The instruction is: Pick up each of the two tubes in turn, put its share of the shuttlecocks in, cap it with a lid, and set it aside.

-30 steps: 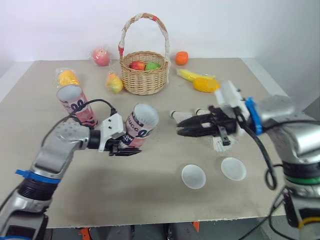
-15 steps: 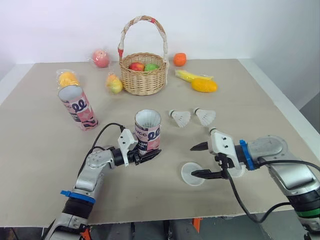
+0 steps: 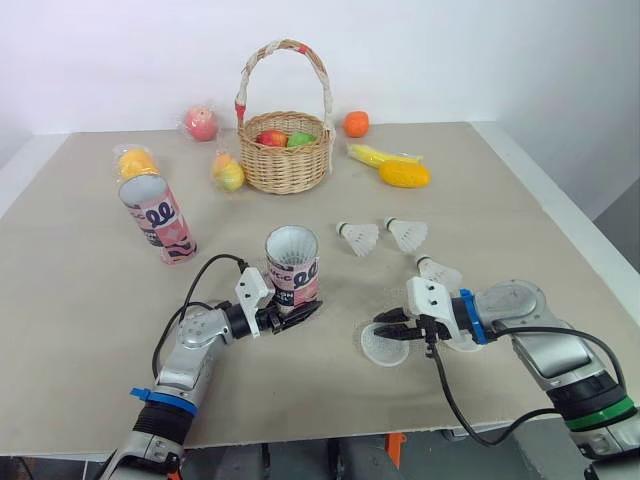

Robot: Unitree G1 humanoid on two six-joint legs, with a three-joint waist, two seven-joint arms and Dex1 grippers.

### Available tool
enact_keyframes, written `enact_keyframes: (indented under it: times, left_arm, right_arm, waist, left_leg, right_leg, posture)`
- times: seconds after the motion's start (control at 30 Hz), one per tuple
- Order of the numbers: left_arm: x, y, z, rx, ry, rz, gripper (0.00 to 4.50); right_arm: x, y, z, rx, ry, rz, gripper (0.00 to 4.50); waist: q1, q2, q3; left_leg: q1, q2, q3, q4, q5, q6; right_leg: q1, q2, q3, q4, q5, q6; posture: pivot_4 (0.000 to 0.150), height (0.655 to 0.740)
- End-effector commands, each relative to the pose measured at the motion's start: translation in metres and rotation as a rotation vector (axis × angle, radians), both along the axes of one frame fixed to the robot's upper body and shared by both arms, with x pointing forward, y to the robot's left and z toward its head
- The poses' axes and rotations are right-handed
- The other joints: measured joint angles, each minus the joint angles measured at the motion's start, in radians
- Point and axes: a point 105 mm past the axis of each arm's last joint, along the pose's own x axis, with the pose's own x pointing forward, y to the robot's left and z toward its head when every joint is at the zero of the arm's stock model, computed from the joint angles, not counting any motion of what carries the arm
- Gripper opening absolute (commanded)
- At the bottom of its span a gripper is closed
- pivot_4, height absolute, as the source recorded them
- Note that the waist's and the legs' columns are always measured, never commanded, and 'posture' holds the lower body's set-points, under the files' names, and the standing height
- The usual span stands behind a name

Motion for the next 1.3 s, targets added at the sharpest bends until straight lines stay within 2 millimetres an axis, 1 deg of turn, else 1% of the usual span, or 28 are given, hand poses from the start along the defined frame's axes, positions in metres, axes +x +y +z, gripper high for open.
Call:
enact_keyframes:
  times: [0.03, 0.13, 0.2, 0.23, 0.27, 0.33, 0.37, 0.43, 0.47, 0.53, 0.57, 0.6, 0.67, 0.83, 0.93, 1.17, 1.3]
  left_arm:
    - [-0.006, 0.005, -0.028, 0.021, 0.113, 0.025, 2.90]
    - [-0.006, 0.004, -0.029, 0.023, 0.116, 0.026, 2.90]
    - [-0.007, 0.005, -0.030, 0.025, 0.118, 0.025, 2.90]
    - [-0.008, 0.005, -0.030, 0.029, 0.120, 0.024, 2.90]
    - [-0.008, 0.005, -0.031, 0.034, 0.118, 0.023, 2.90]
    - [-0.008, 0.005, -0.031, 0.037, 0.117, 0.022, 2.90]
    - [-0.008, 0.005, -0.031, 0.036, 0.116, 0.023, 2.90]
    - [-0.008, 0.005, -0.030, 0.035, 0.115, 0.024, 2.90]
    - [-0.008, 0.005, -0.030, 0.036, 0.109, 0.025, 2.90]
    - [-0.008, 0.004, -0.029, 0.037, 0.101, 0.026, 2.90]
    - [-0.008, 0.003, -0.028, 0.037, 0.098, 0.026, 2.90]
    - [-0.009, 0.003, -0.028, 0.037, 0.097, 0.024, 2.90]
    - [-0.010, 0.002, -0.028, 0.046, 0.091, 0.023, 2.90]
    - [-0.010, 0.002, -0.027, 0.054, 0.082, 0.026, 2.90]
    - [-0.010, 0.003, -0.027, 0.063, 0.076, 0.027, 2.90]
    - [-0.010, 0.004, -0.027, 0.085, 0.065, 0.022, 2.90]
    - [-0.011, 0.004, -0.027, 0.087, 0.064, 0.021, 2.90]
  right_arm:
    - [-0.006, 0.003, 0.006, 0.013, 0.008, 0.032, 0.03]
    - [-0.002, 0.010, 0.026, 0.071, 0.010, 0.024, 0.03]
    - [0.005, 0.027, 0.062, 0.159, -0.036, 0.045, 0.03]
    - [0.009, 0.038, 0.089, 0.214, -0.081, 0.068, 0.03]
    - [0.013, 0.047, 0.111, 0.244, -0.132, 0.087, 0.03]
    - [0.019, 0.058, 0.136, 0.249, -0.211, 0.104, 0.03]
    - [0.022, 0.062, 0.145, 0.246, -0.247, 0.108, 0.03]
    - [0.025, 0.065, 0.154, 0.246, -0.279, 0.111, 0.03]
    - [0.027, 0.073, 0.168, 0.277, -0.304, 0.125, 0.03]
    - [0.029, 0.084, 0.186, 0.313, -0.339, 0.147, 0.03]
    - [0.031, 0.093, 0.196, 0.327, -0.375, 0.158, 0.03]
    - [0.034, 0.101, 0.199, 0.322, -0.400, 0.163, 0.03]
    - [0.036, 0.112, 0.197, 0.302, -0.420, 0.187, 0.03]
    - [0.036, 0.125, 0.195, 0.299, -0.422, 0.219, 0.03]
    - [0.032, 0.132, 0.188, 0.275, -0.414, 0.254, 0.03]
    - [0.025, 0.136, 0.171, 0.221, -0.381, 0.305, 0.03]
    - [0.022, 0.136, 0.167, 0.190, -0.375, 0.322, 0.03]
  waist:
    - [0.000, 0.000, 0.000]
    - [0.000, 0.000, -0.001]
    - [-0.006, 0.001, -0.001]
    - [-0.009, 0.002, -0.001]
    - [-0.015, 0.004, 0.000]
    - [-0.014, 0.005, -0.001]
    - [-0.014, 0.003, -0.002]
    - [-0.008, -0.003, -0.007]
    - [-0.006, -0.005, -0.009]
    - [-0.006, -0.002, -0.010]
    - [-0.006, 0.001, -0.009]
    - [-0.005, 0.002, -0.010]
    - [-0.005, 0.002, -0.010]
    - [0.000, 0.000, -0.011]
    - [0.000, 0.000, -0.011]
    - [0.000, 0.000, -0.011]
    - [0.000, 0.000, -0.011]
  left_leg:
    - [0.000, 0.000, 0.000, 0.000, 0.000, 0.000]
    - [0.000, 0.000, 0.000, 0.000, 0.000, 0.000]
    - [0.000, 0.000, 0.000, 0.000, 0.000, 0.000]
    - [0.000, 0.000, 0.001, 0.000, 0.000, 0.000]
    - [0.001, 0.000, 0.001, 0.000, 0.000, 0.000]
    - [0.001, -0.002, -0.002, 0.000, 0.000, 0.000]
    - [0.001, -0.002, -0.003, 0.000, 0.000, 0.000]
    - [0.001, -0.001, -0.005, -0.002, 0.000, 0.000]
    - [0.001, -0.001, -0.006, -0.004, -0.001, -0.001]
    - [0.000, -0.001, -0.004, -0.006, -0.001, -0.001]
    - [0.000, -0.002, -0.003, -0.008, -0.001, -0.001]
    - [-0.002, -0.002, -0.002, -0.008, -0.001, -0.001]
    - [-0.004, -0.002, -0.001, -0.009, -0.001, -0.001]
    - [-0.004, -0.002, -0.001, -0.010, -0.001, -0.001]
    - [-0.005, -0.002, 0.000, -0.010, -0.001, -0.001]
    - [-0.005, -0.001, -0.001, -0.011, -0.001, -0.001]
    - [-0.005, -0.001, -0.001, -0.011, -0.001, -0.001]
  right_leg:
    - [0.000, 0.000, 0.000, 0.000, 0.000, 0.000]
    - [0.000, 0.000, 0.000, 0.000, 0.000, 0.000]
    - [0.000, 0.000, 0.001, 0.000, 0.000, 0.000]
    - [0.000, 0.000, 0.002, 0.000, 0.001, 0.001]
    - [-0.001, 0.001, 0.003, 0.000, 0.001, 0.001]
    - [-0.001, 0.001, 0.004, 0.000, 0.004, 0.001]
    - [-0.001, 0.002, 0.004, 0.000, 0.003, 0.001]
    - [0.000, 0.002, 0.001, -0.002, 0.001, -0.001]
    - [0.000, 0.002, 0.001, -0.003, 0.000, -0.002]
    - [-0.002, 0.002, 0.003, -0.004, -0.001, -0.001]
    - [-0.003, 0.001, 0.004, -0.004, 0.001, 0.003]
    - [-0.005, 0.001, 0.006, -0.003, 0.002, 0.004]
    - [-0.008, 0.002, 0.007, -0.003, 0.002, 0.004]
    - [-0.008, 0.001, 0.005, -0.003, 0.001, 0.003]
    - [-0.009, 0.001, 0.006, -0.003, 0.001, 0.004]
    - [-0.009, 0.002, 0.005, -0.003, 0.001, 0.003]
    - [-0.009, 0.002, 0.005, -0.003, 0.001, 0.002]
  posture:
    - [0.150, 0.7400]
    - [0.150, 0.7400]
    - [0.150, 0.7400]
    - [0.150, 0.7400]
    - [0.150, 0.7400]
    - [0.150, 0.7400]
    - [0.150, 0.7400]
    - [0.150, 0.7400]
    - [0.150, 0.7400]
    - [0.150, 0.7400]
    - [0.150, 0.7400]
    - [0.150, 0.7400]
    - [0.150, 0.7400]
    - [0.150, 0.7400]
    - [0.150, 0.7400]
    - [0.150, 0.7400]
    - [0.150, 0.7400]
